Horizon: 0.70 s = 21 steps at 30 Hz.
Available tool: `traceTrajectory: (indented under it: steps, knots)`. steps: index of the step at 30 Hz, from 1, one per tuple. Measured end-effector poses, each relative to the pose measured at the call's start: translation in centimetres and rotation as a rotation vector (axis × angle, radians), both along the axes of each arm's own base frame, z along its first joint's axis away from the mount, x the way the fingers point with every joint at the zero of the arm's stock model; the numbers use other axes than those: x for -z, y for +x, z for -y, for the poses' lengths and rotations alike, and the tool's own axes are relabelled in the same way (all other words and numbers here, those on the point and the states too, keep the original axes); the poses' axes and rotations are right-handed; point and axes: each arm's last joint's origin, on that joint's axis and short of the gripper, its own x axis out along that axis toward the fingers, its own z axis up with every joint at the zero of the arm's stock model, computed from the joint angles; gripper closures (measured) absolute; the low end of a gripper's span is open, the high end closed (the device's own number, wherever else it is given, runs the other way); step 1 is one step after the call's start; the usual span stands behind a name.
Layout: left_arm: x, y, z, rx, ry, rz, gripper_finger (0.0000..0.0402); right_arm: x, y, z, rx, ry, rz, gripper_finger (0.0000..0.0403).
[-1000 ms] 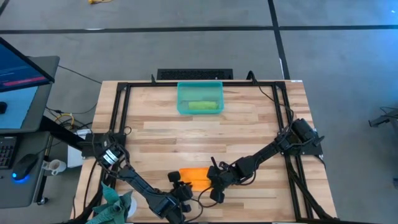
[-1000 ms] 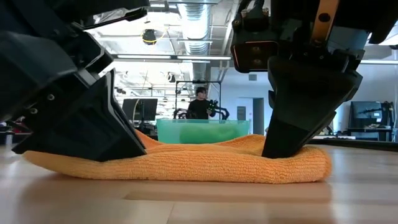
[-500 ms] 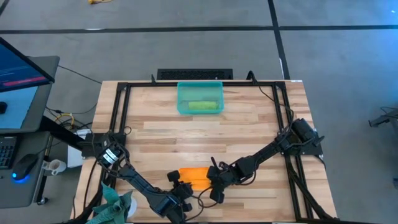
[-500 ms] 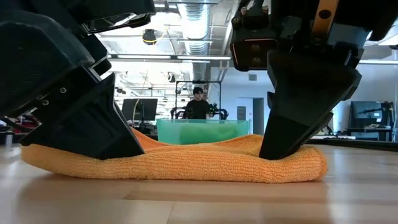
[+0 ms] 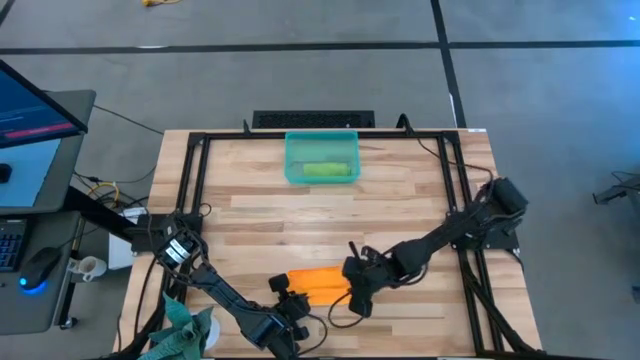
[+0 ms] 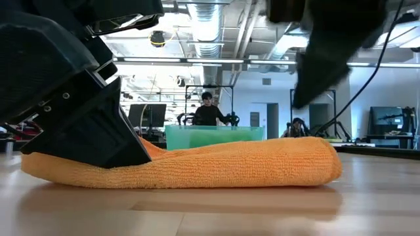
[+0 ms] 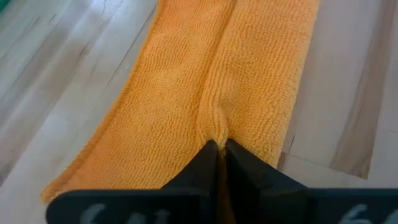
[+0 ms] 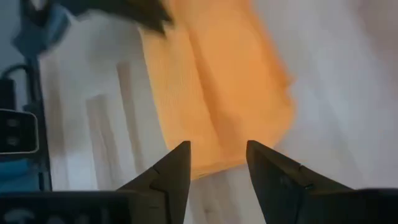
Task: Roll microfiber towels into tight, uniform cylinder then place into a basket
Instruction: Roll the orange towel
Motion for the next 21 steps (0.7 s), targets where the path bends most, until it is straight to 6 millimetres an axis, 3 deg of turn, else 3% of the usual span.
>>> traceTrajectory:
  steps: [4, 8, 12, 15, 21]
  knots:
    - [0.0, 0.0, 0.0, 0.001, 0.000, -0.001, 0.0384, -2.7, -2.5, -2.0, -0.076, -0.183, 0.146, 0.0225]
    - [0.0, 0.0, 0.0, 0.001, 0.001, -0.001, 0.0384, -3.4, -5.4, -5.7, -0.155, -0.410, 0.321, 0.0227]
    - [0.0, 0.0, 0.0, 0.001, 0.002, -0.001, 0.0384, -1.8, -6.9, -8.9, -0.214, -0.546, 0.422, 0.0226]
    - [0.0, 0.0, 0.0, 0.001, 0.001, -0.001, 0.0384, -0.3, -6.9, -10.5, -0.312, -0.602, 0.449, 0.0225]
    - [0.0, 0.0, 0.0, 0.001, -0.001, -0.001, 0.0384, 3.0, -5.5, -11.1, -0.480, -0.776, 0.417, 0.0222]
